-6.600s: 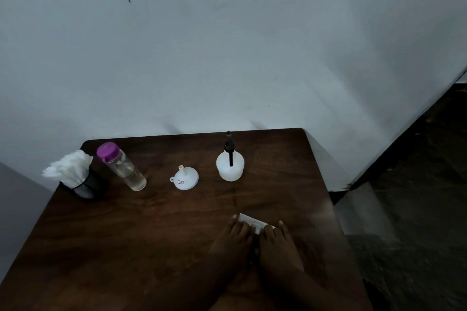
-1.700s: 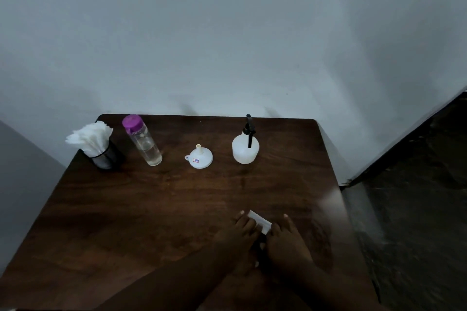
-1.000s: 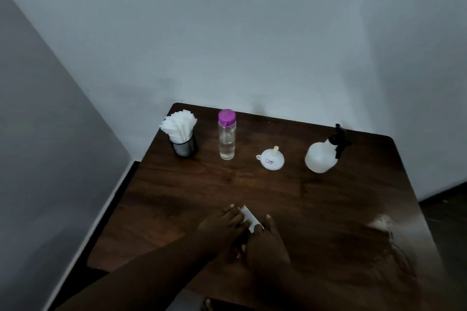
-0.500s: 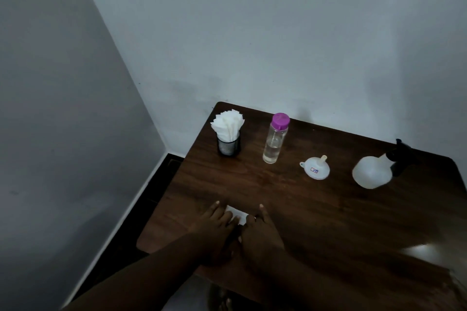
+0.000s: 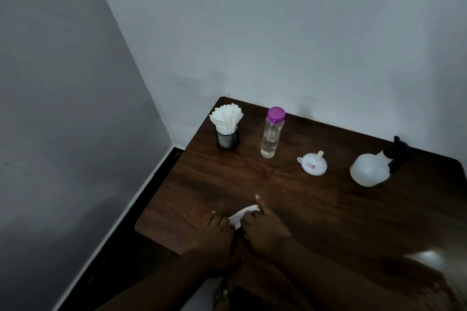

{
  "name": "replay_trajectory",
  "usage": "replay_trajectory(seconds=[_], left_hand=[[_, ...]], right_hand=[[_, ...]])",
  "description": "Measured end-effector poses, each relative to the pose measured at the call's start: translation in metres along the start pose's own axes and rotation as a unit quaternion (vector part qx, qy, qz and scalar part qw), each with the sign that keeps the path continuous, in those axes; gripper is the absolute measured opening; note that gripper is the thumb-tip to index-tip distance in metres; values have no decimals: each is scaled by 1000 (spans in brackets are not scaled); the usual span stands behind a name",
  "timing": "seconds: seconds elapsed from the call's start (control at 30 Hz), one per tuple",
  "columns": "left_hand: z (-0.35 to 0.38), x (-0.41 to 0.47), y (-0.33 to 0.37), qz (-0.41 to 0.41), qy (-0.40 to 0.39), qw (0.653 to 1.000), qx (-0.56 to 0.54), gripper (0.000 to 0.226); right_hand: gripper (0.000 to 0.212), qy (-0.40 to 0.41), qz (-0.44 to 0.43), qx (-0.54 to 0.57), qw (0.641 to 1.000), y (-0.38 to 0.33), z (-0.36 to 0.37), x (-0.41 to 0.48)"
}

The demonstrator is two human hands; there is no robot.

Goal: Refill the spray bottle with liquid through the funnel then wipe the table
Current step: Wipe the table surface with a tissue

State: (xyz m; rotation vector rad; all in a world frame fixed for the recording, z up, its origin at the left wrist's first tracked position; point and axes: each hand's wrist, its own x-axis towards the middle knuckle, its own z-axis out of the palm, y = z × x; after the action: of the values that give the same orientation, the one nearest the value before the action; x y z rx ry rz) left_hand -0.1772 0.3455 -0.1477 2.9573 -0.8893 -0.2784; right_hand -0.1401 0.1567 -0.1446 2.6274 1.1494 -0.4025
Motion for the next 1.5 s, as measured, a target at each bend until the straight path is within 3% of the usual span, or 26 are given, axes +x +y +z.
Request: replay_trajectory(seconds=[0.23,0.53,0.83,0.93,1.07,1.13,1.33,1.4,1.5], left_hand=[[-15,7,72,-66,-131,989,-33,80],[-29,38,172,-38,-169,984,-47,85],[-13,77,255,13,-158,986,-44,79],[-5,88,283,32,-156,987,-24,87],[-5,104,325,29,-144,988,-38,75],[-11,110,345,37,-155,986,-43,81],[-12,125,403,51,-161,984,-56,88],[-4,130,413,70,-142,987,-41,91],[6,132,427,101,-105,988,-50,91]], right_hand=[[48,19,-45,23,999,31,21,-42],[46,11,-78,3,997,79,53,-111],[46,-7,-56,-38,998,113,76,-189],[44,-12,-42,-17,999,126,89,-218],[45,-24,-16,10,1000,146,109,-259],[44,-23,-7,22,999,155,115,-279],[76,-14,45,63,997,175,131,-343],[63,8,59,35,998,179,142,-358],[44,-62,119,22,991,185,162,-382]])
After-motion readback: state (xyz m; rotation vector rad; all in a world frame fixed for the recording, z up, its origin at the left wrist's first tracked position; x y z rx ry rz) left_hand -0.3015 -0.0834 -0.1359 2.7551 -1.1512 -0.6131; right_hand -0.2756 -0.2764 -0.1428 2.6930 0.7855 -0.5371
